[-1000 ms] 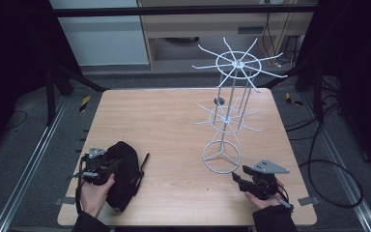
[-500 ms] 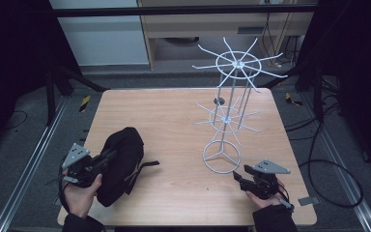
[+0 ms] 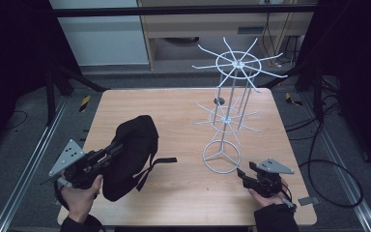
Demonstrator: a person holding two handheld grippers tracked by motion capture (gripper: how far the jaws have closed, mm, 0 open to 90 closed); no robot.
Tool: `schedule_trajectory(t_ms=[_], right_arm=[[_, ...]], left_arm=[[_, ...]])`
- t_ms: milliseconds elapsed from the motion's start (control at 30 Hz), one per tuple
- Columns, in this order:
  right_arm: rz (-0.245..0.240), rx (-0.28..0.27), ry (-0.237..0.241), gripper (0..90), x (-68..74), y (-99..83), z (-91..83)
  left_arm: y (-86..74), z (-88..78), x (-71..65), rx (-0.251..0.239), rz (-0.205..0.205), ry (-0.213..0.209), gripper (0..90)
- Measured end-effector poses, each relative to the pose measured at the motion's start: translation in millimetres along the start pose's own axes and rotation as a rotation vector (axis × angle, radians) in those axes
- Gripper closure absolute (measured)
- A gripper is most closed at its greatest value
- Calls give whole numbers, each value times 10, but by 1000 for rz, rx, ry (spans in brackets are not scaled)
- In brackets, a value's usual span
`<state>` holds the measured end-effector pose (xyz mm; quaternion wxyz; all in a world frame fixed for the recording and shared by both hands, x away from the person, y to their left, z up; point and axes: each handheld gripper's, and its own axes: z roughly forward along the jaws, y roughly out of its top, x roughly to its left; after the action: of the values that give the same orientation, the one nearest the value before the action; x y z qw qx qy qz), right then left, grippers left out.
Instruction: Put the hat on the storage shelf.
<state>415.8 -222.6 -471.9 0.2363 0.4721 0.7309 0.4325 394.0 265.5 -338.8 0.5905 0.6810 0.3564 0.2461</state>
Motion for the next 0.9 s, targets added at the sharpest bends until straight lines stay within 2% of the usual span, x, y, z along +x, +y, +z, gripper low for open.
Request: schedule_trajectory(t_ms=[367,500,667,900], right_arm=[[-14,-10,-16,418,-5,-8,-3],[-22,-15,-21,408,-7,-11,-6],[-33,-19,-26,402,-12,-14,0],[-38,-21,-28,398,-10,-13,6]], left_arm=[[398,110,-178,-125,28,-64,788],[544,163,-197,-167,13,-95,788],[702,181,-221,-219,15,-119,788],[862,204,-245,-261,17,-130,788]])
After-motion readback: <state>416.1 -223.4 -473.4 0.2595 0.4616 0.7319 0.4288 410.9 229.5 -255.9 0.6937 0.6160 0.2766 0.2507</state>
